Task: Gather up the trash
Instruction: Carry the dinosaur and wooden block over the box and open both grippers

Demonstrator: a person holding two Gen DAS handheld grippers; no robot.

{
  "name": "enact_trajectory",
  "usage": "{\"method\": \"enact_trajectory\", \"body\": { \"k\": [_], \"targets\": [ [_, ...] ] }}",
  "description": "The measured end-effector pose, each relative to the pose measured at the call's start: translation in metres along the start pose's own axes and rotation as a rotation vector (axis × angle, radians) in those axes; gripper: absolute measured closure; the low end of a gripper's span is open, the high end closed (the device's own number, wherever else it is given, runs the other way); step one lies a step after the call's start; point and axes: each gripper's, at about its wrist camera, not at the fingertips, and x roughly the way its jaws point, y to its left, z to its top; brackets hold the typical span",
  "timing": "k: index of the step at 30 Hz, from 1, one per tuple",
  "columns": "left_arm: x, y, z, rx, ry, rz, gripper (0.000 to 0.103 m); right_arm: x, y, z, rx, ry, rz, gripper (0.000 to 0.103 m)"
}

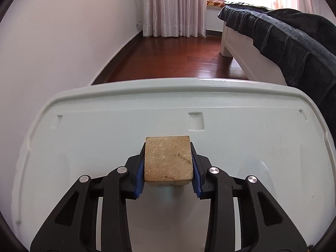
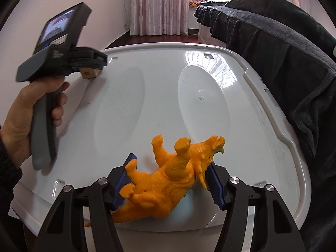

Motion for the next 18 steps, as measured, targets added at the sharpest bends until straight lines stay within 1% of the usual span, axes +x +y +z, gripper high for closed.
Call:
{"method": "enact_trajectory", "body": {
  "k": [4,6,10,14,18],
  "targets": [
    [-0.029,0.006,-0.012,0.042,-0.025,-0.010,0.069,0.000,0.001,0.003,0.015,0.001,-0.001,0.041],
    [-0.046,0.014,-0.022,0.037,-0.031,-0.029,0.069,0.000,0.002,0.004,0.021,-0.001,0.003,0.041],
    [-0.089,0.033,-0.061,0.019,-0.020,-0.049,0.069,0.001,0.011,0.005,0.023,-0.005,0.016,0.041],
    [-0.117,0.049,-0.103,-0.011,0.007,-0.053,0.069,-0.001,0.025,0.003,-0.011,-0.015,0.012,0.041],
    [-0.143,0.058,-0.130,-0.018,0.002,-0.051,0.069,-0.010,0.042,0.000,-0.060,-0.034,0.003,0.041]
  ]
}}
